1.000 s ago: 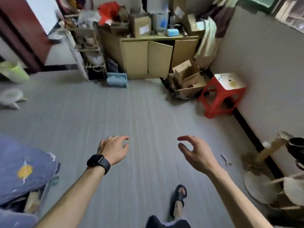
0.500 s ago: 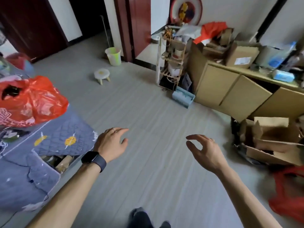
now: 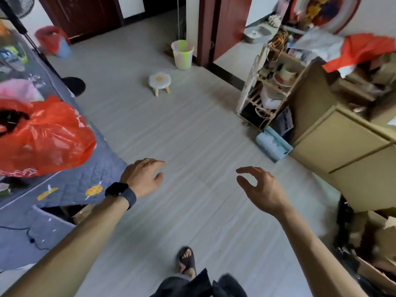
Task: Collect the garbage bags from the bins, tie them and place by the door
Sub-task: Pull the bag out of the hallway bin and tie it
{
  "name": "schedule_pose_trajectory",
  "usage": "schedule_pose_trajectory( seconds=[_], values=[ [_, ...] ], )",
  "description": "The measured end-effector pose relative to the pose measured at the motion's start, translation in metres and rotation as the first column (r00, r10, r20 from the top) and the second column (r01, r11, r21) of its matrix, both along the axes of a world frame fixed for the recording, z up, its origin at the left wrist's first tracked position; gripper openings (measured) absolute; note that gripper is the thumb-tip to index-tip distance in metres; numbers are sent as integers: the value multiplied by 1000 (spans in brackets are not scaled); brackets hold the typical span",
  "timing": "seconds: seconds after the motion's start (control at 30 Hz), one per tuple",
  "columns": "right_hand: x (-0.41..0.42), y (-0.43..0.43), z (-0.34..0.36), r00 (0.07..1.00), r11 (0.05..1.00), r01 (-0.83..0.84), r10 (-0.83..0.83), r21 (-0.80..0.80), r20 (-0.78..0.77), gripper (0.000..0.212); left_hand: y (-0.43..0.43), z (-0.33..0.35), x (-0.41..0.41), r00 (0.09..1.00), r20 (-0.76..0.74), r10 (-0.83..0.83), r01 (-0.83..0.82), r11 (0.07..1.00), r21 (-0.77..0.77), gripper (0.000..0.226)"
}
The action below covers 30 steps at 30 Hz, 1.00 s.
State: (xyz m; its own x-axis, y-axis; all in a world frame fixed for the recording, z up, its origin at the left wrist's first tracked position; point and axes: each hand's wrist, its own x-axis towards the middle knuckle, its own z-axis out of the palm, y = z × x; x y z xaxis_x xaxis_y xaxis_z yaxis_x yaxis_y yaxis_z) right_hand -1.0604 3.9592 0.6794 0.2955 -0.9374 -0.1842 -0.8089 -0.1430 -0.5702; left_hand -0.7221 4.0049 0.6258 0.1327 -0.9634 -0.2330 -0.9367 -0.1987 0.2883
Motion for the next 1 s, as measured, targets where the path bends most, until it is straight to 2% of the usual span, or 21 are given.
schedule_pose_trajectory(
  seconds=[0.3,0.6,0.77,1.0],
  values=[
    [71,-236,-23,994,992,-107,104,72,42,24,-196,-9,64,995,-14,100,-100,993,58,45],
    [187,-484,-29,948,937,-319,314,143,56,23,-359,-3,148,940,-62,334,-324,936,134,48],
    [291,-598,-21,895,885,-445,444,138,40,24,-431,2,226,884,-55,464,-456,882,116,48],
    [451,-736,-29,859,852,-512,510,113,49,22,-559,-16,370,844,-92,529,-517,847,124,49]
  ],
)
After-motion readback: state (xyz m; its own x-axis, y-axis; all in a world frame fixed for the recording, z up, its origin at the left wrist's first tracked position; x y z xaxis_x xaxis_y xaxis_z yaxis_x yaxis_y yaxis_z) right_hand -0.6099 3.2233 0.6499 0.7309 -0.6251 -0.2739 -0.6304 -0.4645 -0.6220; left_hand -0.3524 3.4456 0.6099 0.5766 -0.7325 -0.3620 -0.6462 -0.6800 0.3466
